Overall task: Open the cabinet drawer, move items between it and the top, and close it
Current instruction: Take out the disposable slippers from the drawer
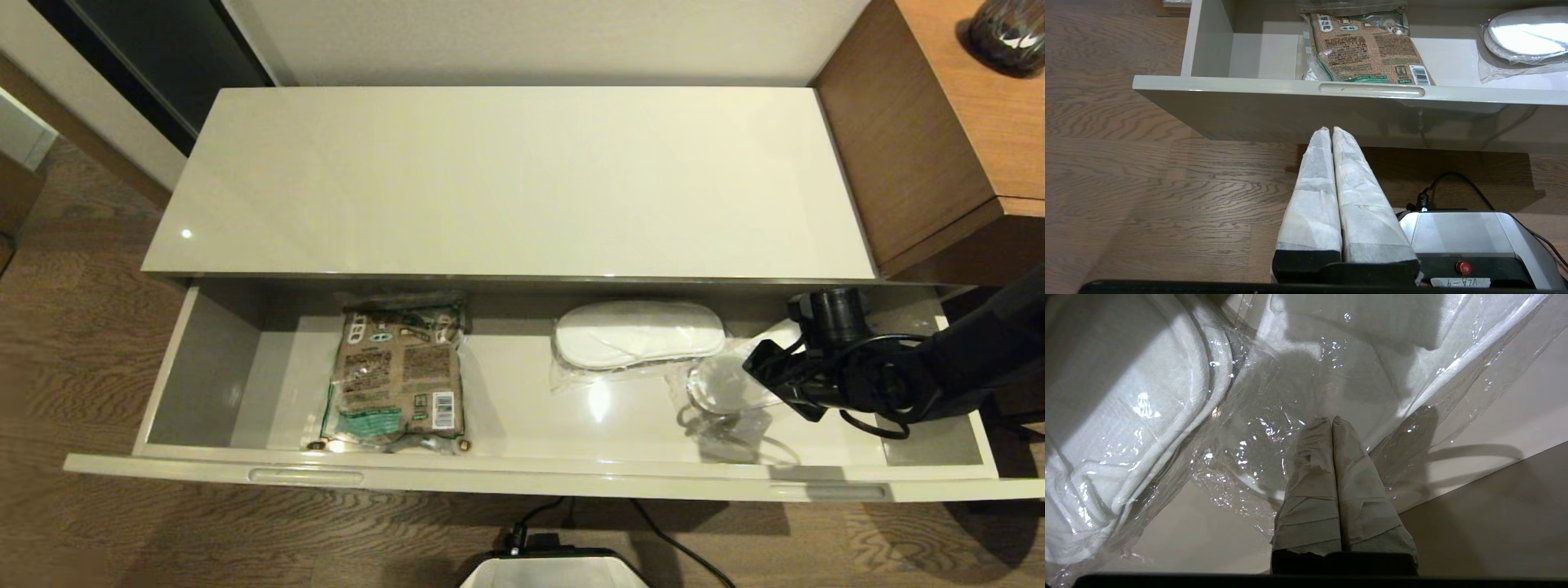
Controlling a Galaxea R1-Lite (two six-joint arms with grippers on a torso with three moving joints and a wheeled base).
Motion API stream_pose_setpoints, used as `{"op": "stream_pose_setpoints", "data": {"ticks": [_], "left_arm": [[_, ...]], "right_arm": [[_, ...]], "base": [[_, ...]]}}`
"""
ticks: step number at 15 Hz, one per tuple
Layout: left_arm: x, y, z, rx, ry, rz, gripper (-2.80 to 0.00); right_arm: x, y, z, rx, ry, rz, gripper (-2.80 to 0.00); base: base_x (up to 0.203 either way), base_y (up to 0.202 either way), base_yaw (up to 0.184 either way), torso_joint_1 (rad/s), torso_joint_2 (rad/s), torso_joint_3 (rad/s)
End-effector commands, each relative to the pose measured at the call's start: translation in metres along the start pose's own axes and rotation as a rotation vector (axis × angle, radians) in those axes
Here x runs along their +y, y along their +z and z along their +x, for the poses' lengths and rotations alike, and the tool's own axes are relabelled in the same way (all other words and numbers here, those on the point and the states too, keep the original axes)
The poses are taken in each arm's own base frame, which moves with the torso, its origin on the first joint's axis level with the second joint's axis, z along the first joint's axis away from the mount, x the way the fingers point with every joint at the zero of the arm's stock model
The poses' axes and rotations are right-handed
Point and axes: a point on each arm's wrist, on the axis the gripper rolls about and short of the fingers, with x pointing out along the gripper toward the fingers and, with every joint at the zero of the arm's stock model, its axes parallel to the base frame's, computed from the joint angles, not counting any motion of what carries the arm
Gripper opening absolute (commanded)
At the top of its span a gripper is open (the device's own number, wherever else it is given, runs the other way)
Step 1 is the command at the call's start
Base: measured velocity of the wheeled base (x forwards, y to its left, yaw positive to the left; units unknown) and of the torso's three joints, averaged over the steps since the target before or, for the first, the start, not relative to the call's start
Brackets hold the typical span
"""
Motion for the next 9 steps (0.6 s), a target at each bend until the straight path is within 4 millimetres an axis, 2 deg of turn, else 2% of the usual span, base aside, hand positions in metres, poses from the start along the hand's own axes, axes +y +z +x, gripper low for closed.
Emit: {"op": "stream_pose_setpoints", "data": {"ticks": [1, 6, 7, 9], "left_arm": [[0.0000, 0.0001, 0.0001, 0.001, 0.000, 0.000, -2.80], [0.0000, 0.0000, 0.0000, 0.000, 0.000, 0.000, -2.80], [0.0000, 0.0000, 0.0000, -0.001, 0.000, 0.000, -2.80], [0.0000, 0.0000, 0.0000, -0.001, 0.000, 0.000, -2.80]], "right_arm": [[0.0011, -0.0027, 0.0014, -0.009, -0.010, -0.002, -2.80], [0.0017, -0.0079, 0.0046, 0.002, -0.015, -0.009, -2.80], [0.0018, -0.0089, 0.0052, 0.002, -0.019, -0.012, 0.00], [0.0027, -0.0092, 0.0041, -0.007, -0.025, -0.011, 0.00]], "base": [[0.000, 0.000, 0.000, 0.000, 0.00, 0.000], [0.000, 0.000, 0.000, 0.000, 0.00, 0.000], [0.000, 0.000, 0.000, 0.000, 0.00, 0.000], [0.000, 0.000, 0.000, 0.000, 0.00, 0.000]]}}
